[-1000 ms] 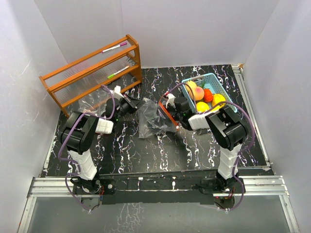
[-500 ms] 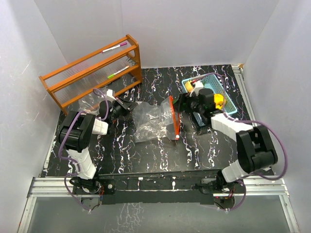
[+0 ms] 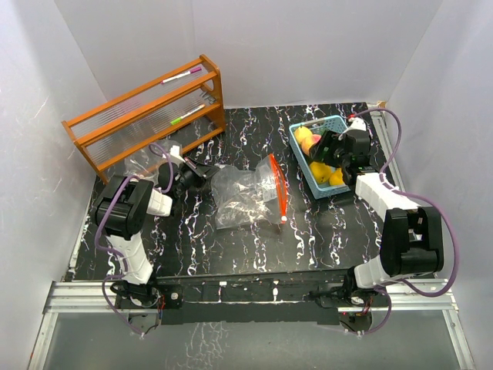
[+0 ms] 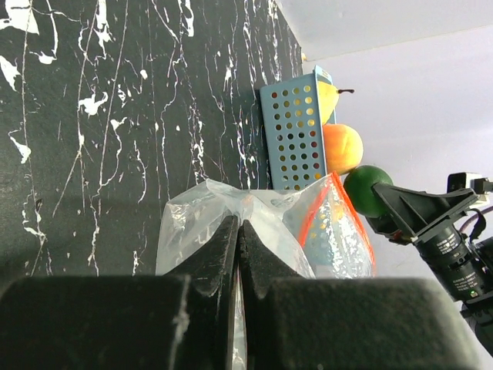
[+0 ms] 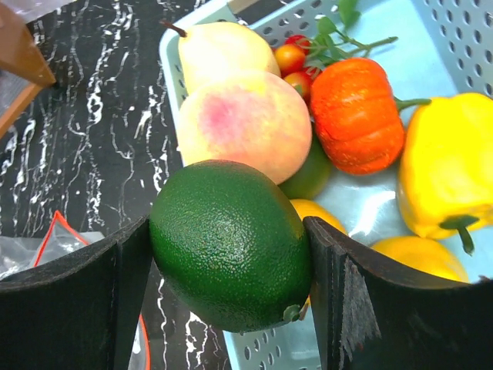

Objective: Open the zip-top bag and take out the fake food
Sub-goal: Place the fake fruit in the bin.

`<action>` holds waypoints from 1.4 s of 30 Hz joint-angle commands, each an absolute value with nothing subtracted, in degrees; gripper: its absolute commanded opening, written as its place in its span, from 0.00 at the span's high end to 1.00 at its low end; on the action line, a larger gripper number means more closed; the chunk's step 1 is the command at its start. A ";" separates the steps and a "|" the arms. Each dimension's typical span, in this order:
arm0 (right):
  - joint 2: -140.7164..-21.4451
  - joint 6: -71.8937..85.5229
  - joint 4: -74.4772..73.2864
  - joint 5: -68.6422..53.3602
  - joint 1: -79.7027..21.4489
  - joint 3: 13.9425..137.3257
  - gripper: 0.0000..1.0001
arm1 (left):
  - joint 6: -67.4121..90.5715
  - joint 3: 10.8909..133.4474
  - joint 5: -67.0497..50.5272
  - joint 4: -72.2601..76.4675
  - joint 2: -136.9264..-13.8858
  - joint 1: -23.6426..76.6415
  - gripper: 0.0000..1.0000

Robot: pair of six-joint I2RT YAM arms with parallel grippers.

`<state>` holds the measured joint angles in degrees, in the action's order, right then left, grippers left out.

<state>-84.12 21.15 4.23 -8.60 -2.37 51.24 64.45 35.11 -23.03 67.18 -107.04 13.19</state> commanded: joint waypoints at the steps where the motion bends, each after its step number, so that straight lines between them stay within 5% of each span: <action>1: -83.28 22.32 4.14 -1.45 -1.47 51.55 0.22 | 63.46 34.66 -23.82 67.25 -104.54 13.08 0.96; 7: -81.48 21.17 2.64 1.18 -1.41 52.59 0.02 | 63.46 34.76 -23.20 65.90 -104.47 13.04 0.78; 15: -77.36 19.72 0.66 2.13 -1.43 53.67 0.05 | 62.94 34.51 -22.83 64.75 -103.44 13.03 0.55; 21: -73.18 17.11 -0.69 4.72 -2.10 53.82 0.05 | 62.85 34.93 -22.61 64.54 -103.89 13.03 0.52; 30: -78.79 24.73 6.46 -1.56 -1.77 46.12 0.59 | 63.88 34.98 -23.24 65.74 -103.75 13.07 0.52; 37: -81.86 24.89 7.02 -5.04 -1.10 46.90 0.62 | 60.22 36.23 -23.70 60.19 -96.94 13.12 0.22; 42: -76.89 23.38 6.34 -5.70 -1.40 47.70 0.62 | 55.91 38.69 -22.68 53.33 -90.27 13.59 0.19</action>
